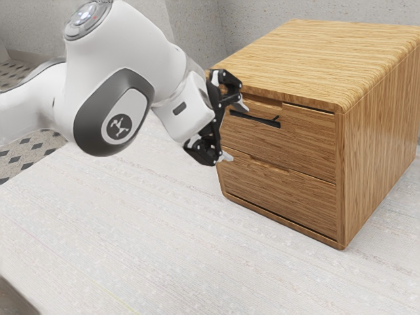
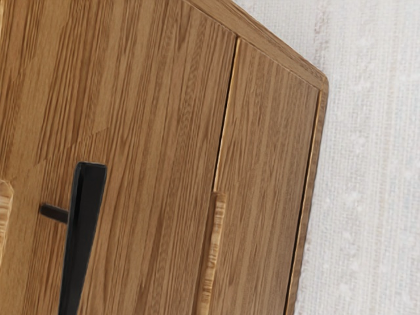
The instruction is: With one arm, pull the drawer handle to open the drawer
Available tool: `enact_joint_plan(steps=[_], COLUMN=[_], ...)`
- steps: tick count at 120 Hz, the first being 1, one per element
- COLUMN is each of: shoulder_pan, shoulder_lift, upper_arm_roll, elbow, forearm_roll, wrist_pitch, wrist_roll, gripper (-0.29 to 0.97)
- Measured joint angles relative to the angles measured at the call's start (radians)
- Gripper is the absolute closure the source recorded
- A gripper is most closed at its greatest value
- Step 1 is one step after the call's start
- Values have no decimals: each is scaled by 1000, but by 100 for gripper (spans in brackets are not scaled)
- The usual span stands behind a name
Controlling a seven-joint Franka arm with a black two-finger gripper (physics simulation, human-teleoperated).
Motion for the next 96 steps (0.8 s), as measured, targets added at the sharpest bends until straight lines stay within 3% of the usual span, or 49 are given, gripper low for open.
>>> enact_joint_plan(steps=[57, 96], shoulder_pan=[21, 34], shoulder_lift=[132, 140], upper_arm_roll=[8, 0], elbow=[78, 94], forearm_roll=[-8, -6], wrist_pitch=[42, 42], wrist_roll=[68, 92], gripper=[0, 0])
